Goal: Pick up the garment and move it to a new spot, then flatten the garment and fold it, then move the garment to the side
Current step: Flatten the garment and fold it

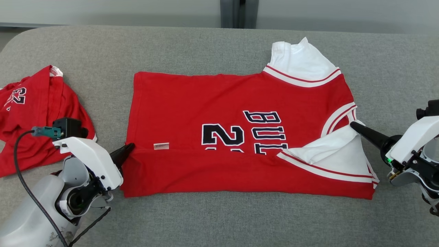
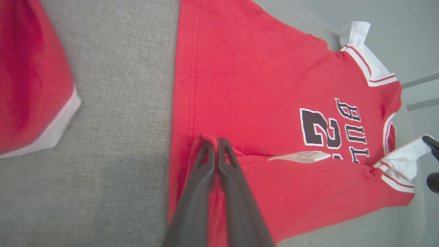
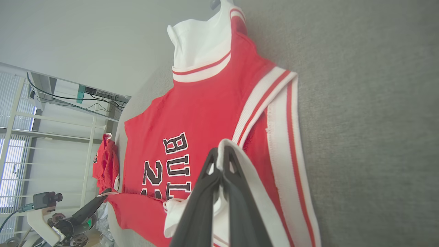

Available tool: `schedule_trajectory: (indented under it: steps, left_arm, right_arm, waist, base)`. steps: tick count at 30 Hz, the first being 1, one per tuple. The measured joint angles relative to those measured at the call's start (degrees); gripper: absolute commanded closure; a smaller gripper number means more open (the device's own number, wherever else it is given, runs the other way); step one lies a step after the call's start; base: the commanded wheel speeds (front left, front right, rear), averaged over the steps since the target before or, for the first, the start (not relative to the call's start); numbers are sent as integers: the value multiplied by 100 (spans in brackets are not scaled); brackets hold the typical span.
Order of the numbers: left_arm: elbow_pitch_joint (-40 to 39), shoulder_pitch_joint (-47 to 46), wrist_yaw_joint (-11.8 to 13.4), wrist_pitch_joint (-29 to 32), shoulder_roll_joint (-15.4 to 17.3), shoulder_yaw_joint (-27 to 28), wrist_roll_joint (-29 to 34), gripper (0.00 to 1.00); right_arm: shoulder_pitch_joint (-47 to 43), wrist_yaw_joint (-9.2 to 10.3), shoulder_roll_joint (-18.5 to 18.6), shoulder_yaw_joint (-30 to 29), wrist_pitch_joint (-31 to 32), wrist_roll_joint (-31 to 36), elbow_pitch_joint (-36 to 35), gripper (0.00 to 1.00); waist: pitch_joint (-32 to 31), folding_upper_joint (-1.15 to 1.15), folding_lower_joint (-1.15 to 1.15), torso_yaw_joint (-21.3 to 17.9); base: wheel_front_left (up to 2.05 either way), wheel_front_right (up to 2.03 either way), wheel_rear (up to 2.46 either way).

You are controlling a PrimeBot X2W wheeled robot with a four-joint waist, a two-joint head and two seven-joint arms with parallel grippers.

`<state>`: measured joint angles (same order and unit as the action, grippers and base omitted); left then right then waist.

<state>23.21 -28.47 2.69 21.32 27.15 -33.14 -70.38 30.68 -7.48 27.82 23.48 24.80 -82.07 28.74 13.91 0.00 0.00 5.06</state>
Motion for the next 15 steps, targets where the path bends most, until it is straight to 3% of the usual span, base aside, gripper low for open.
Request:
schedule_trajectory:
  steps: [11, 12, 13, 14, 15]
  left_arm:
    - [501, -200, -171, -74, -163, -158, 179, 100]
    - [533, -229, -202, -93, -180, -159, 180, 91]
    - [558, -249, -220, -112, -199, -160, 180, 73]
    - [592, -255, -234, -120, -215, -162, 180, 55]
    - [630, -255, -245, -120, -230, -168, 180, 34]
  right_arm:
    - [58, 0, -59, 80, -14, 73, -12, 100]
    - [58, 0, -63, 78, -26, 78, -15, 82]
    - [59, 0, -75, 53, -119, 81, -16, 51]
    - [64, 0, -93, 9, -198, 83, -15, 0]
    - [71, 0, -123, -53, -234, 42, -7, 0]
  waist:
    - [116, 0, 0, 15]
    - [116, 0, 0, 17]
    - [117, 0, 0, 20]
    - [120, 0, 0, 23]
    - [121, 0, 0, 28]
  base:
    - [0, 0, 0]
    - [0, 0, 0]
    - [0, 0, 0]
    - [0, 0, 0]
    - [0, 0, 0]
